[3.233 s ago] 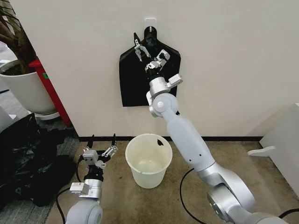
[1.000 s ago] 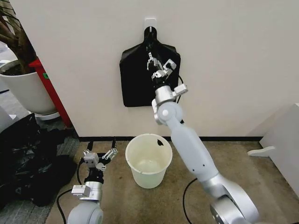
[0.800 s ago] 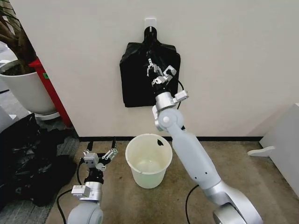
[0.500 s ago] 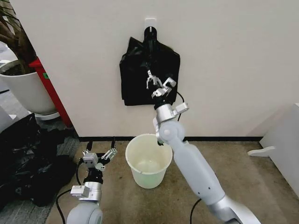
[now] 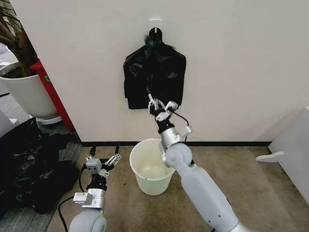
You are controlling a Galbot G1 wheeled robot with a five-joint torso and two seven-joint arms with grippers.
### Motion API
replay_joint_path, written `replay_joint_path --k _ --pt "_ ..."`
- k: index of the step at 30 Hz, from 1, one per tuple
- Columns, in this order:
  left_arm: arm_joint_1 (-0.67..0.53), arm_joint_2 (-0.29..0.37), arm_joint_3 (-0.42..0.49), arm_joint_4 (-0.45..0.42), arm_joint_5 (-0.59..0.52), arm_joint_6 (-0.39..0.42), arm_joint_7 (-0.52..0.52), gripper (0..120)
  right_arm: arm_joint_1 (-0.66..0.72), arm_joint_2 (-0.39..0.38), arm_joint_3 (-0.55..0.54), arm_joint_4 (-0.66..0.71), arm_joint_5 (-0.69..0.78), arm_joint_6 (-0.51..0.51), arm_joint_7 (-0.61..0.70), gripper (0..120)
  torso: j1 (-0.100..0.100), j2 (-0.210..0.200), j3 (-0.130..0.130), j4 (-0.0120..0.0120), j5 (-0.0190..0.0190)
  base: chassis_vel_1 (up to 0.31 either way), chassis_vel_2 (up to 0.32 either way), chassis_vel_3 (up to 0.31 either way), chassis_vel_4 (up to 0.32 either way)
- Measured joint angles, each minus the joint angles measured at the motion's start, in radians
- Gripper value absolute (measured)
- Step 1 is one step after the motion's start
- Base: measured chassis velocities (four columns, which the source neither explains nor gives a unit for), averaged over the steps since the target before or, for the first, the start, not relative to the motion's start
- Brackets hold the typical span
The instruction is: Place the garbage bag over the trash bin.
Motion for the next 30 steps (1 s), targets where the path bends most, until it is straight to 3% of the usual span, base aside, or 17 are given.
replay_joint_path --k 14,30 --pt "-0.003 0.008 0.005 0.000 -0.004 0.000 0.000 100 -0.128 -0.025 0.001 -0.023 -0.129 0.036 -0.096 0 0.000 0.000 0.000 0.0000 -0.0002 0.000 0.000 0.000 0.000" --pt "-0.003 0.015 0.001 0.001 -0.018 -0.006 0.000 100 -0.177 -0.018 0.005 -0.124 -0.237 0.107 -0.204 0 0.000 0.000 0.000 0.0000 0.0000 0.000 0.000 0.000 0.000"
